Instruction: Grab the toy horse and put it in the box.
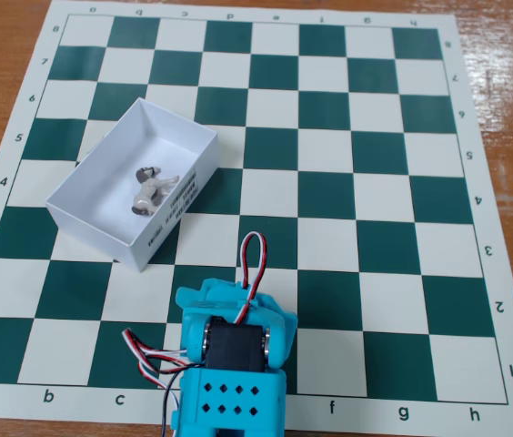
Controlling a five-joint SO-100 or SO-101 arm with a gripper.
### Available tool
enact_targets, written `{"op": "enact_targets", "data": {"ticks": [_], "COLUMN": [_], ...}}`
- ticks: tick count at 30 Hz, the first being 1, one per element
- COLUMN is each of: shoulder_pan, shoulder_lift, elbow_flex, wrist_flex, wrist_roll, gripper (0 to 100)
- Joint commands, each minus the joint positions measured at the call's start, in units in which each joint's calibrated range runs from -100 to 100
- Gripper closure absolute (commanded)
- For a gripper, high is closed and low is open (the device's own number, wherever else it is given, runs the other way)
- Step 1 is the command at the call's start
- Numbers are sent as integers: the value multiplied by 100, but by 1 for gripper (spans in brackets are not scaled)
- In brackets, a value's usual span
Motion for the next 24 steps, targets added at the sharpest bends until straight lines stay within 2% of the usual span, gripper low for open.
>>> {"op": "enact_targets", "data": {"ticks": [1, 24], "shoulder_pan": [-71, -106], "shoulder_lift": [-41, -41], "elbow_flex": [36, 36], "wrist_flex": [19, 19], "wrist_roll": [7, 7], "gripper": [61, 61]}}
